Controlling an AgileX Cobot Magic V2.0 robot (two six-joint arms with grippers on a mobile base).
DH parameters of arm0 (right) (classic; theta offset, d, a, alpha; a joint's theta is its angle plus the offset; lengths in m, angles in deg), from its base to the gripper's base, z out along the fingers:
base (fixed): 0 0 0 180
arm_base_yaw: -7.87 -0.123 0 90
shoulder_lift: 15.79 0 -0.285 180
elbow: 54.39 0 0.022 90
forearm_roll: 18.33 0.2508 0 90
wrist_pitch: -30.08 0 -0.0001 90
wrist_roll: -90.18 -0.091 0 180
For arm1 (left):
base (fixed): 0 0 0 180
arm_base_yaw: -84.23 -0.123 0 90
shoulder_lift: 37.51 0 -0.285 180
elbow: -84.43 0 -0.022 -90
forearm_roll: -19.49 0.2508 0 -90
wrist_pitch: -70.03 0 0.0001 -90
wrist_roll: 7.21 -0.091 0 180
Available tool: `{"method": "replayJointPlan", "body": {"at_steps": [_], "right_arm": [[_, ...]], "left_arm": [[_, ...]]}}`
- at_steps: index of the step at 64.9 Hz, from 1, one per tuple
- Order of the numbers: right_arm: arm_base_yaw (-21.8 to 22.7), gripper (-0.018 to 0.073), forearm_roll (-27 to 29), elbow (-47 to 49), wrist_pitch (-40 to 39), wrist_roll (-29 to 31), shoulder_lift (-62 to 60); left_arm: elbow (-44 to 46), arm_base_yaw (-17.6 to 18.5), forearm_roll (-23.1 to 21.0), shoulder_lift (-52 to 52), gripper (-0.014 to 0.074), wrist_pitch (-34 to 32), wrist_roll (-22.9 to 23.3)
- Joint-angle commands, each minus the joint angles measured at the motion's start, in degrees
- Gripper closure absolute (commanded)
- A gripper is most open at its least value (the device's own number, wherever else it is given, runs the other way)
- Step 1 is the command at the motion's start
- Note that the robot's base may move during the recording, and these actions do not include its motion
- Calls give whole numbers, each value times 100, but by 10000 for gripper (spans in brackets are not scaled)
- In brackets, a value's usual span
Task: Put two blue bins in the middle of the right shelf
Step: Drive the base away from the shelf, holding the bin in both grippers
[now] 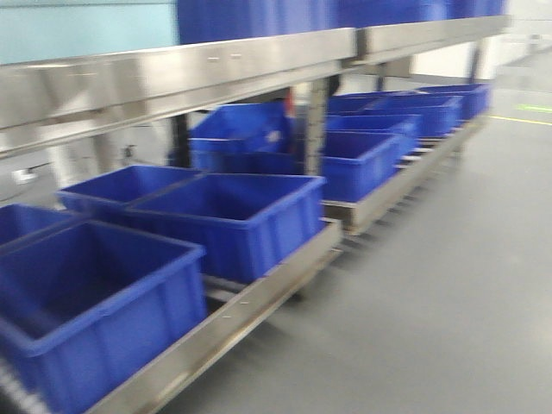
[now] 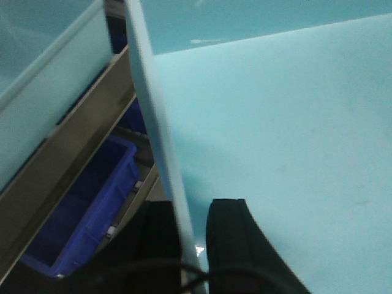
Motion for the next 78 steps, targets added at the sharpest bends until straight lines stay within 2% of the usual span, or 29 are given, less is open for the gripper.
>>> {"method": "replayJointPlan", "body": {"at_steps": [1,78], "right_arm": [[93,711,-376,74,-309,48,5],[93,711,-376,74,-309,48,5]], "left_arm": [[68,1,-10,-133,707,-108,-137],[68,1,-10,-133,707,-108,-137]]}}
